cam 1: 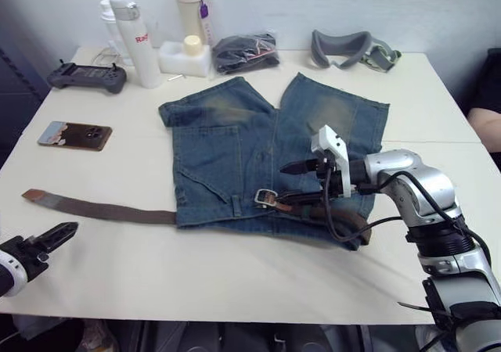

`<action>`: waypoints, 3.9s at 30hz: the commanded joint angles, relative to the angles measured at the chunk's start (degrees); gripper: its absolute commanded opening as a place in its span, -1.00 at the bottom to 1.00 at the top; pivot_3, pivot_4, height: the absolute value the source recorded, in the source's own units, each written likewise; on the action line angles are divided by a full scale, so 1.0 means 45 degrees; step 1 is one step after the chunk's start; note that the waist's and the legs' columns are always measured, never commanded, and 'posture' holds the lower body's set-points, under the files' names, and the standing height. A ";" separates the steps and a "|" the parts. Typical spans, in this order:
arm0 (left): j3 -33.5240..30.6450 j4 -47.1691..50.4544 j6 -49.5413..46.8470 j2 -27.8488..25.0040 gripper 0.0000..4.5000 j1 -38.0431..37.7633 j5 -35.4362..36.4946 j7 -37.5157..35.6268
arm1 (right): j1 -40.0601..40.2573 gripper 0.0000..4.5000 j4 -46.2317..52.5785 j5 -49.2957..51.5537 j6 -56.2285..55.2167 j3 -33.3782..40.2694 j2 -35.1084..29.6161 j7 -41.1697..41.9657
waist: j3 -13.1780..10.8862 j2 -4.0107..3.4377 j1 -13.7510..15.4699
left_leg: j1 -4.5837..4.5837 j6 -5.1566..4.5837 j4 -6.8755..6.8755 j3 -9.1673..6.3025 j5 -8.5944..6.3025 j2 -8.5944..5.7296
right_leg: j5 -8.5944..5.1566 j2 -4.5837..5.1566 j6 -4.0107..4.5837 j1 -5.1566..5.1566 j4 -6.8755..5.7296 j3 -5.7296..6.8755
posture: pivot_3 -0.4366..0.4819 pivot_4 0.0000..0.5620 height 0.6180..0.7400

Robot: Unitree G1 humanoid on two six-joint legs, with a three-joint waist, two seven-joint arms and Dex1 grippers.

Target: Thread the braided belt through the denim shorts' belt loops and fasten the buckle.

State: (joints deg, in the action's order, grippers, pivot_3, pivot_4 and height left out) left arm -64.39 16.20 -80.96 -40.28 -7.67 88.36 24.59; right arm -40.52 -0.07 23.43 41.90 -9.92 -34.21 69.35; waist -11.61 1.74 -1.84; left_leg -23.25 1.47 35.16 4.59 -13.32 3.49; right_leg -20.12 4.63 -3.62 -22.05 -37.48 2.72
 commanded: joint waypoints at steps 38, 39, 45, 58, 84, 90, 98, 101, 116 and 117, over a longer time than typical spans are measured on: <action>0.7128 -0.8113 0.8767 -0.0412 -0.02 0.5933 -0.5000 0.3152 | 0.0198 1.00 0.1029 -0.0463 -0.0145 0.0115 -0.0275 -0.1830 | 0.0011 0.0061 0.0081 | -0.0009 0.0060 0.0005 0.0158 0.0045 0.0022 | 0.0003 -0.0072 0.0000 -0.0095 -0.0042 -0.0018 | -0.05 -0.47 0.98; 0.7185 -0.8218 0.8671 -0.0417 -0.24 0.5990 -0.5354 0.2923 | 0.0200 1.00 0.1035 -0.0450 -0.0150 0.0128 -0.0303 -0.1837 | 0.0012 0.0060 0.0096 | -0.0003 0.0062 0.0006 0.0158 0.0047 0.0021 | 0.0003 -0.0072 0.0000 -0.0094 -0.0052 -0.0016 | -0.05 -0.47 0.98; 0.6773 -0.7215 0.9142 -0.0030 -0.99 0.6416 -0.6688 0.1550 | 0.0244 1.00 0.1157 -0.0332 -0.0104 0.0239 -0.0418 -0.1912 | 0.0027 0.0033 0.0150 | 0.0010 0.0023 0.0006 0.0147 0.0044 0.0015 | 0.0040 -0.0055 0.0003 -0.0087 -0.0071 -0.0016 | -0.05 -0.47 0.98; 1.4816 -0.0768 1.2007 -0.3908 -0.99 0.6243 -1.3194 -1.1269 | 0.0760 1.00 0.3244 0.1398 -0.2729 0.1684 -0.0706 0.0317 | 0.0002 0.0097 0.0062 | -0.0081 0.0050 -0.0066 0.0204 0.0011 0.0047 | 0.0043 -0.0054 0.0003 -0.0133 0.0104 -0.0050 | -0.05 -0.47 0.98; 1.8269 -0.3692 1.6175 -0.0073 -1.00 1.0908 -1.8864 -1.7384 | 0.0692 0.47 0.2686 -0.3812 -0.3160 -0.1976 0.0852 -0.3521 | -0.0008 0.0088 0.0050 | -0.0206 -0.0013 0.0229 0.0325 0.0018 0.0090 | 0.0077 -0.0224 -0.0037 -0.0321 -0.0124 -0.0132 | -0.05 -0.47 0.98; 1.7830 -0.3650 1.5932 0.0471 -1.00 1.0953 -1.8707 -1.7462 | 0.0559 -0.83 0.2265 -0.3986 -0.3281 -0.2010 0.1099 -0.3685 | -0.0008 0.0088 0.0061 | -0.0202 -0.0013 0.0239 0.0338 0.0019 0.0088 | 0.0078 -0.0231 -0.0039 -0.0333 -0.0155 -0.0138 | -0.05 -0.47 0.98; 1.5421 -0.2770 1.1478 0.0820 -0.48 1.0848 -1.6217 -1.7140 | 0.0433 -1.00 0.1579 -0.4526 -0.4969 -0.2038 0.1173 -0.3932 | -0.0008 0.0088 0.0047 | -0.0204 -0.0014 0.0246 0.0335 0.0019 0.0090 | 0.0078 -0.0235 -0.0040 -0.0334 -0.0166 -0.0137 | -0.05 -0.47 0.98; 1.3566 -0.2219 0.8020 0.0620 0.09 1.0814 -1.4654 -1.6368 | 0.0354 -1.00 0.0971 -0.5176 -0.6453 -0.2040 0.1171 -0.4287 | -0.0008 0.0088 0.0015 | -0.0203 -0.0013 0.0253 0.0333 0.0019 0.0094 | 0.0078 -0.0234 -0.0040 -0.0335 -0.0176 -0.0142 | -0.05 -0.47 0.98; 1.1981 -0.3689 0.0476 -0.3774 0.76 0.7445 0.5107 -0.7656 | -0.0690 -1.00 -0.3095 -0.9844 -1.7403 -0.2333 0.1410 -0.8717 | -0.0015 0.0103 -0.0245 | -0.0145 0.0037 0.0223 0.0306 0.0042 0.0102 | 0.0058 -0.0112 -0.0038 -0.0324 -0.0249 -0.0295 | -0.05 -0.47 0.98; 1.2073 -0.3758 0.1171 -0.3137 0.76 0.7275 0.5467 -0.6582 | -0.0779 -1.00 -0.3215 -1.0103 -1.7777 -0.2339 0.1449 -0.9008 | -0.0015 0.0102 -0.0219 | -0.0100 0.0034 0.0210 0.0313 0.0040 0.0077 | 0.0057 -0.0086 -0.0039 -0.0292 -0.0256 -0.0300 | -0.05 -0.47 0.98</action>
State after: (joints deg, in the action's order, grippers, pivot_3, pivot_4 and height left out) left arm -11.18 -1.17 -81.86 -56.59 25.46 105.98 -13.71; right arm -42.67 -14.73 -20.35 -33.78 -20.67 -28.22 31.78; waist -11.68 2.20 -2.83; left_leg -23.44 1.59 36.04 5.99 -13.16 3.77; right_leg -19.88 4.31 -3.80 -23.08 -38.57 1.40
